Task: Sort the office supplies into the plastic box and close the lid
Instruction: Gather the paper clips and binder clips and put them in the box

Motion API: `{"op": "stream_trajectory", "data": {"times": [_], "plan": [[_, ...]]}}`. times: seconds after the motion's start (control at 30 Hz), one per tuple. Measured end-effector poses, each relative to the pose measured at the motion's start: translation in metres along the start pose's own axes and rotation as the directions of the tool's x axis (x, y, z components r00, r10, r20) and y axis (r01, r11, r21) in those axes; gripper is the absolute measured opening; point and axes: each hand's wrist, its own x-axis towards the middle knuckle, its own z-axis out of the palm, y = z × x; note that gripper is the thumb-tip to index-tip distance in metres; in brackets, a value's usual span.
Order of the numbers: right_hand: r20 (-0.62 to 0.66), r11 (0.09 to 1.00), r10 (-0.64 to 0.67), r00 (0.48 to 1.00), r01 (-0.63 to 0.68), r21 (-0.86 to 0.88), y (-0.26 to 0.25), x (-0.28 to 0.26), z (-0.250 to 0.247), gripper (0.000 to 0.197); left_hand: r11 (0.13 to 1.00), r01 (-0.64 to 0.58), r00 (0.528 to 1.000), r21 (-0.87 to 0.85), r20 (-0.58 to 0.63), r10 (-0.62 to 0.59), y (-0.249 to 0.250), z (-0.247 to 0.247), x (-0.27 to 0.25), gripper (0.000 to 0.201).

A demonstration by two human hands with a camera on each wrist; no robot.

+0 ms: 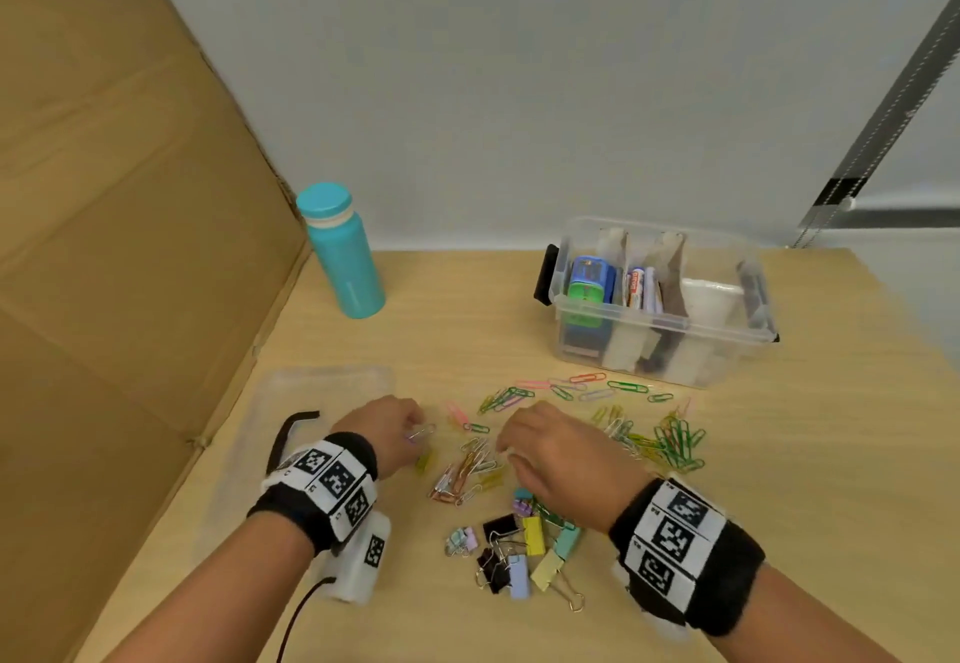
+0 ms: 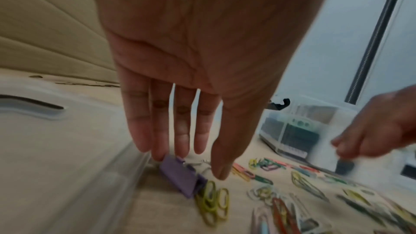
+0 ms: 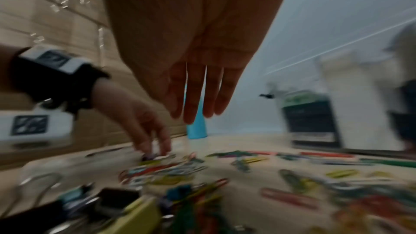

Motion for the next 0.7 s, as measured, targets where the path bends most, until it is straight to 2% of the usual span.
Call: {"op": "stream_trajectory", "data": {"times": [0.1,0.3,0.4,0.5,0.63,0.7], "plan": [[0.246,0.999,-0.028,0.969,0.033,-0.016,-0.025,0.025,0.017,0.032,0.997,-0.035,0.999,0.065,0.001,0.035,0.002,0.001,0.005,0.040],[0.354,0.992,0.019,0.935,0.027,-0.123,-0.039,0.052,0.040,0.035,0.982,-0.100,0.995,0.160,0.029,0.097,0.003,0.002,0.009,0.030],[0.342,0.990,0.081,0.936,-0.037,-0.136,-0.038,0.054,0.041,0.039,0.985,-0.117,0.993,0.123,0.032,0.114,0.000,0.000,0.009,0.037],[0.295,0.977,0.200,0.934,-0.167,-0.134,-0.035,0.054,0.041,0.040,0.993,-0.109,0.994,0.032,0.003,0.109,-0.007,-0.005,0.005,0.047],[0.244,0.938,0.345,0.906,-0.326,-0.114,-0.032,0.051,0.036,0.053,0.991,-0.110,0.994,-0.080,-0.037,0.107,-0.019,-0.012,-0.001,0.049],[0.186,0.931,0.365,0.912,-0.353,-0.093,-0.033,0.051,0.035,0.051,0.987,-0.113,0.993,-0.117,-0.053,0.107,-0.022,-0.014,-0.003,0.049]]}}
